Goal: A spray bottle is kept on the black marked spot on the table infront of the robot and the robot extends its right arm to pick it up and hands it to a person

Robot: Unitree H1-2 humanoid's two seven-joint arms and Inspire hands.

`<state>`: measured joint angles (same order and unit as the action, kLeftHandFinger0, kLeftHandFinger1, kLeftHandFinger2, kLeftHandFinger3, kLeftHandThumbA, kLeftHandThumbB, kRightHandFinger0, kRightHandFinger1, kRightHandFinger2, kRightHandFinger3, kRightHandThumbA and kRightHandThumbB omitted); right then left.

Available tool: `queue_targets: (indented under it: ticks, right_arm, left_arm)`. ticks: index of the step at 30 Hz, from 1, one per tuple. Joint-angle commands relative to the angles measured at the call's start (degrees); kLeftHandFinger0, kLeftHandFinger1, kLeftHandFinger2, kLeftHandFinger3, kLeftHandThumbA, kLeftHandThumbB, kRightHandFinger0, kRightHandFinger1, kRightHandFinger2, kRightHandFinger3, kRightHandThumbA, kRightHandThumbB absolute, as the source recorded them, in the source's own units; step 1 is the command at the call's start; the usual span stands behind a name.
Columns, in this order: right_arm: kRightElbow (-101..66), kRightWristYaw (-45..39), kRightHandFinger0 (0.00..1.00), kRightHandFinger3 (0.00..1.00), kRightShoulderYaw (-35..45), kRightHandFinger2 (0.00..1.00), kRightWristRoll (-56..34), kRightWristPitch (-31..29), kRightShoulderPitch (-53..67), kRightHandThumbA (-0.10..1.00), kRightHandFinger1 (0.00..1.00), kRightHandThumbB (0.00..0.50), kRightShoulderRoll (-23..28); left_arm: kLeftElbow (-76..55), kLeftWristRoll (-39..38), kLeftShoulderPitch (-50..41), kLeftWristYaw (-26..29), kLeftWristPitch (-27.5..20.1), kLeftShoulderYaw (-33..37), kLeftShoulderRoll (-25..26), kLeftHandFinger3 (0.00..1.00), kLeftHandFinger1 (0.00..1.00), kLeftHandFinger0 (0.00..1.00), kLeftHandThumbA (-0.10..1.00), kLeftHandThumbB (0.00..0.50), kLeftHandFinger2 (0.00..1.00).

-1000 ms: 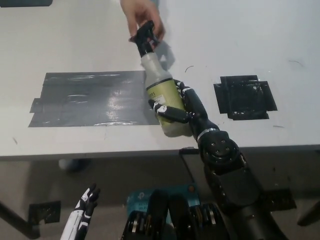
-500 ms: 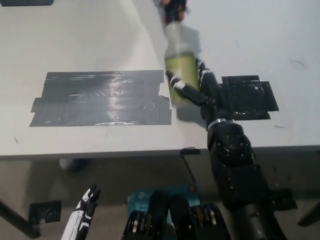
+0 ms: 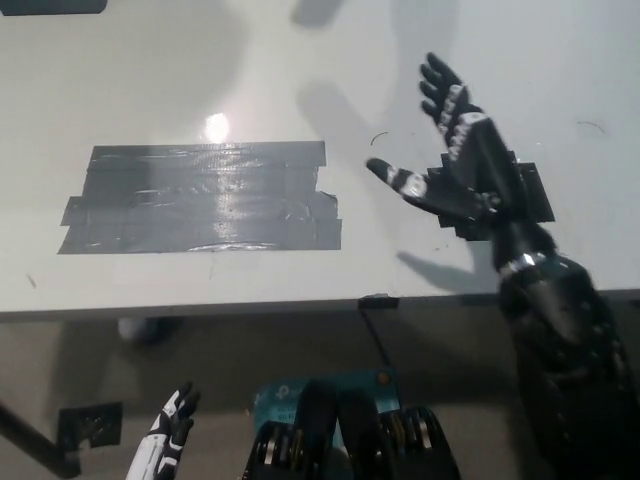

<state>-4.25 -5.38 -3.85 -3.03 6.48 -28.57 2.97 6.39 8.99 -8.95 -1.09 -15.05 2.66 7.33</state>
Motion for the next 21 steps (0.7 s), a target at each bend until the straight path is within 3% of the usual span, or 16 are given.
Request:
queue_targets:
  ticks: [1, 9, 12, 14, 16, 18, 20, 21]
  right_arm:
    - [-20.97, -5.17, 1.0, 1.0, 0.15, 1.0, -3.38, 3.56, 3.99, 0.88, 1.0, 0.5, 6.11]
    - [-37.0, -3.8, 1.0, 1.0, 1.49, 1.0, -6.27, 1.35, 19.49, 0.83, 1.0, 0.5, 9.57]
    - [-34.89, -3.27, 1.0, 1.0, 1.51, 1.0, -6.04, -2.43, 23.67, 0.78, 1.0, 0.466, 8.79]
    - [-30.4, -2.24, 1.0, 1.0, 1.67, 1.0, -4.19, -5.74, 28.04, 0.84, 1.0, 0.486, 7.61]
    - [-25.97, -2.26, 1.0, 1.0, 1.36, 1.0, -2.29, -8.69, 30.18, 0.87, 1.0, 0.459, 7.51]
    - [-22.29, -2.53, 1.0, 1.0, 1.41, 1.0, -3.76, -9.22, 31.31, 0.82, 1.0, 0.452, 6.87]
    - [-15.84, -2.77, 1.0, 1.0, 1.36, 1.0, -4.83, -11.49, 32.61, 0.85, 1.0, 0.431, 5.87]
    - [-13.49, -2.74, 1.0, 1.0, 1.33, 1.0, -4.71, -11.86, 32.98, 0.86, 1.0, 0.446, 5.58]
  left_arm:
    - [-0.83, 0.2, -0.2, 0.32, -2.16, -0.03, 0.38, 1.0, 1.0, 1.0, 1.0, 0.367, 1.0]
    - [-0.13, 0.23, 1.49, 0.74, -1.48, -0.11, -0.28, 1.0, 1.0, 1.0, 1.0, 0.366, 1.0]
    - [-0.14, 0.68, 2.36, 0.86, -1.24, -0.12, -0.3, 1.0, 1.0, 1.0, 1.0, 0.364, 1.0]
    - [-0.45, 0.94, 2.22, 0.81, -1.36, -0.05, -0.22, 1.0, 1.0, 1.0, 1.0, 0.356, 1.0]
    - [-0.86, 1.14, 1.92, 0.75, -1.43, 0.05, -0.19, 1.0, 1.0, 1.0, 1.0, 0.348, 1.0]
    - [-0.92, 0.71, 2.11, 0.47, -1.43, 0.03, -0.13, 1.0, 1.0, 1.0, 1.0, 0.347, 1.0]
    - [-0.92, 0.72, 2.4, 0.3, -1.28, -0.07, 0.19, 1.0, 1.0, 1.0, 1.0, 0.355, 1.0]
    - [-0.96, 0.85, 2.52, 0.32, -1.25, -0.08, 0.26, 1.0, 1.0, 1.0, 1.0, 0.353, 1.0]
